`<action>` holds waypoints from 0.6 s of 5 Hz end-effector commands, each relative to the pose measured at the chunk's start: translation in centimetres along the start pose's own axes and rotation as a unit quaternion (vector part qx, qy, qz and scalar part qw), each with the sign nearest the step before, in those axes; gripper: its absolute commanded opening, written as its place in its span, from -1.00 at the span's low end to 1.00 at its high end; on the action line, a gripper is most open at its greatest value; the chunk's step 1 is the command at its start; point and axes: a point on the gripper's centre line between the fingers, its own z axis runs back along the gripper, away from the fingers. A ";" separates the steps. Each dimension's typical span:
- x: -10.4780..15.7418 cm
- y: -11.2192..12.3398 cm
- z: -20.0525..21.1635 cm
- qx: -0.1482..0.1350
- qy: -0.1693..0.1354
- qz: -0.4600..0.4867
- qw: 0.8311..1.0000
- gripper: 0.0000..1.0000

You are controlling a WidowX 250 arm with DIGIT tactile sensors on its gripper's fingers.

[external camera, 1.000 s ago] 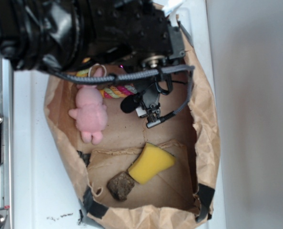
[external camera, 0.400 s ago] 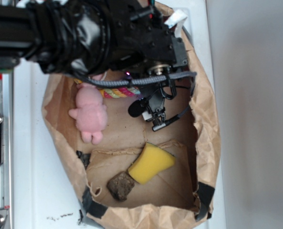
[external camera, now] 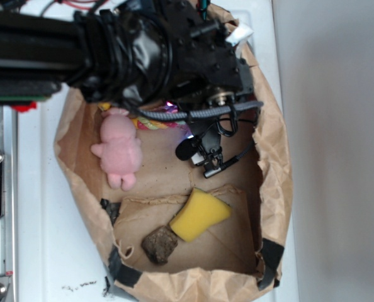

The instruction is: Grab the multicolored rope.

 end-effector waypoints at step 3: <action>0.4 1.5 4.5 0.019 -0.074 -0.068 0.995 -1.00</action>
